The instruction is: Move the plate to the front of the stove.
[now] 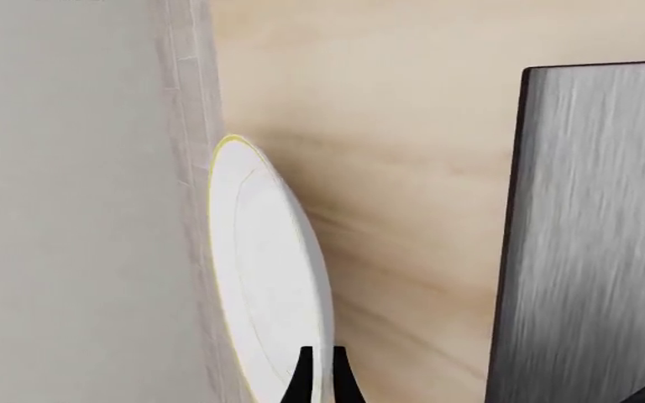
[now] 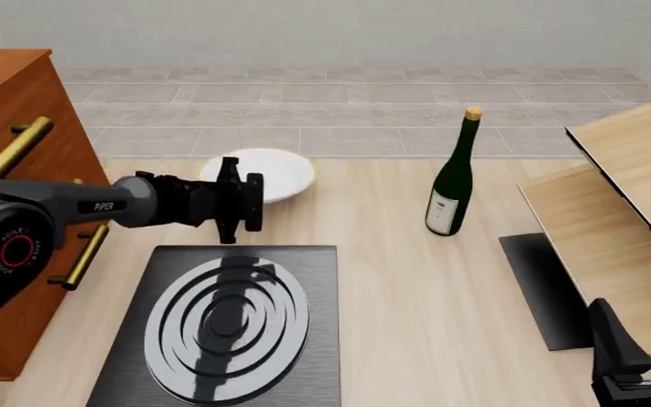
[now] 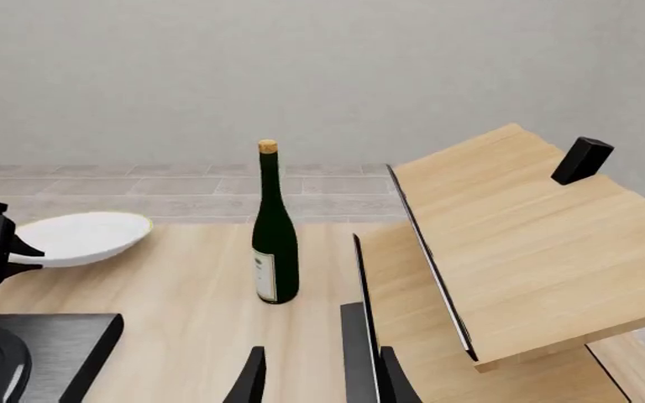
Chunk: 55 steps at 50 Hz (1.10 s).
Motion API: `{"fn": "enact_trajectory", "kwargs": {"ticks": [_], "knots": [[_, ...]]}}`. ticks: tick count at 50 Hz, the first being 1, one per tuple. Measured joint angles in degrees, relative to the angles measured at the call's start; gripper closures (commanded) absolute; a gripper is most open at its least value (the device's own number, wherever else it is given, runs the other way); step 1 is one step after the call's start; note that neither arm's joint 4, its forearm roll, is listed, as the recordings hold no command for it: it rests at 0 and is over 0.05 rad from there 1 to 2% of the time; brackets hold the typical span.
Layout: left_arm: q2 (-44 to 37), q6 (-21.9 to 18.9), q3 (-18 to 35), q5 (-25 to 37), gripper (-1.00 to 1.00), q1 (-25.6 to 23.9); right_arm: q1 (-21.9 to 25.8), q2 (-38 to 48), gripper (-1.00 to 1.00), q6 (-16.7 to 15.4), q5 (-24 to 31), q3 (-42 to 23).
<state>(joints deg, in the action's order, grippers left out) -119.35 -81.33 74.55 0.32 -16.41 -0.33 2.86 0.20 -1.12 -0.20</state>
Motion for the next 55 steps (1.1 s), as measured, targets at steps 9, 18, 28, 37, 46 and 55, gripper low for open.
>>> {"fn": "enact_trajectory", "kwargs": {"ticks": [9,18,28,37,46,55], "knots": [[-0.3,0.3,-1.2,-0.2,1.00,-0.4,0.0,0.2,-1.00,0.0,-0.1,0.0],[-0.5,0.4,-2.0,-0.4,1.00,-0.6,0.0,0.2,-1.00,0.0,-0.1,0.0],[-0.5,0.2,-2.2,-0.6,1.00,-0.6,0.0,0.3,-1.00,0.0,-0.2,0.0],[-0.3,-0.5,-2.5,-1.4,-1.00,-0.4,0.0,0.3,-1.00,0.0,-0.2,0.0],[0.0,-1.1,-2.8,-1.9,-1.00,-0.1,-0.1,0.3,-1.00,0.0,-0.2,0.0],[0.6,-1.6,-3.2,-1.8,-1.00,0.2,-0.1,0.3,-1.00,0.0,-0.1,0.0]]}}
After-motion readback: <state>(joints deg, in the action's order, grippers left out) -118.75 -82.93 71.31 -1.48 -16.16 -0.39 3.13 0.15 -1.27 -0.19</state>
